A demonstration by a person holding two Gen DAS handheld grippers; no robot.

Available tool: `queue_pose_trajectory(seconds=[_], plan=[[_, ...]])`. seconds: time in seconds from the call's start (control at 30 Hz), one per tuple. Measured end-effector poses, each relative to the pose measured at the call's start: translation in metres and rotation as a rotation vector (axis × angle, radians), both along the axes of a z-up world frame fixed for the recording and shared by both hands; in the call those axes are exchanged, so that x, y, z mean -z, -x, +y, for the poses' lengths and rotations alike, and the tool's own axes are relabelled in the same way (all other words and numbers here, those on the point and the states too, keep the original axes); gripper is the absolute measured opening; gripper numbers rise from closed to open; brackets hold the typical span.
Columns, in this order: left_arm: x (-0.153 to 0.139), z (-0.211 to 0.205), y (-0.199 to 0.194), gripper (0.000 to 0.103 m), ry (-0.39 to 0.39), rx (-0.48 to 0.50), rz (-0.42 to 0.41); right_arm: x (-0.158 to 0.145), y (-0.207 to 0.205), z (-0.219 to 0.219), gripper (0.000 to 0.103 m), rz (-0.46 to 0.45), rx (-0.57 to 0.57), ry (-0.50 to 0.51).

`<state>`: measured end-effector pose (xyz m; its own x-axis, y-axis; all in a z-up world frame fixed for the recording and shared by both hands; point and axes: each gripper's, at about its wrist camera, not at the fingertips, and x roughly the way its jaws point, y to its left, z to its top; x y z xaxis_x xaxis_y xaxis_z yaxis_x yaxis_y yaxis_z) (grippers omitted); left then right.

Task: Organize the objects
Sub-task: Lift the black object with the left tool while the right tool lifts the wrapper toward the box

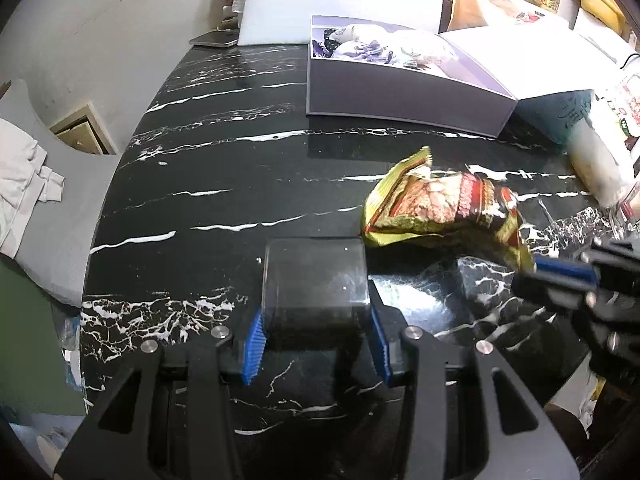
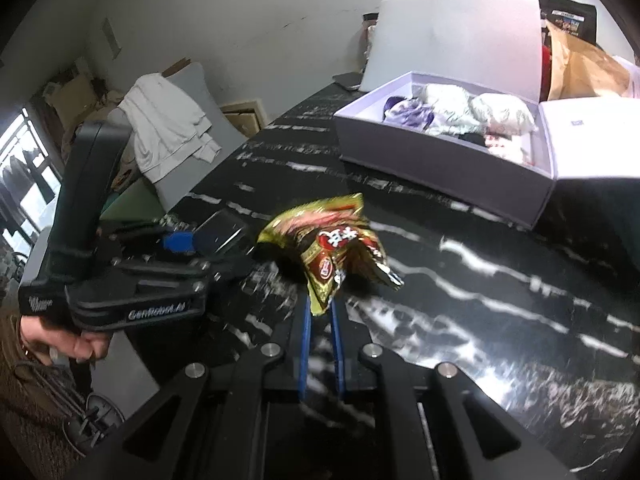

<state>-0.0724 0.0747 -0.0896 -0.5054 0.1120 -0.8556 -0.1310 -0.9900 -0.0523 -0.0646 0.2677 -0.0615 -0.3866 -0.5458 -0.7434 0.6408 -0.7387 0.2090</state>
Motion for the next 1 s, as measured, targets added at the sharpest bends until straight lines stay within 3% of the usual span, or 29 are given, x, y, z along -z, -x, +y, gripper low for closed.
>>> queue_pose_trajectory(seconds=[0.13, 0.17, 0.2, 0.27, 0.47, 0.77, 1.0], plan=[[0.0, 0.0, 0.001, 0.041, 0.002, 0.0, -0.008, 0.003, -0.007, -0.003, 0.016, 0.02, -0.011, -0.008], [0.001, -0.001, 0.002, 0.041, 0.005, 0.002, -0.009, 0.001, -0.008, -0.002, 0.03, 0.033, -0.002, -0.021], [0.001, 0.0, 0.002, 0.041, 0.009, 0.004, -0.008, 0.0, -0.009, -0.001, 0.057, 0.043, 0.007, -0.03], [0.001, 0.001, 0.002, 0.041, 0.009, 0.008, -0.006, -0.004, -0.012, 0.003, 0.084, 0.082, 0.033, -0.028], [0.002, 0.002, 0.007, 0.041, 0.015, 0.02, -0.002, -0.008, 0.0, 0.001, 0.086, 0.13, 0.03, -0.026], [0.003, 0.0, 0.012, 0.041, 0.019, 0.037, 0.0, 0.02, 0.028, -0.029, 0.086, 0.052, -0.065, -0.079], [0.003, 0.0, 0.014, 0.042, 0.024, 0.051, 0.013, 0.028, 0.033, -0.03, 0.084, 0.031, -0.076, -0.032]])
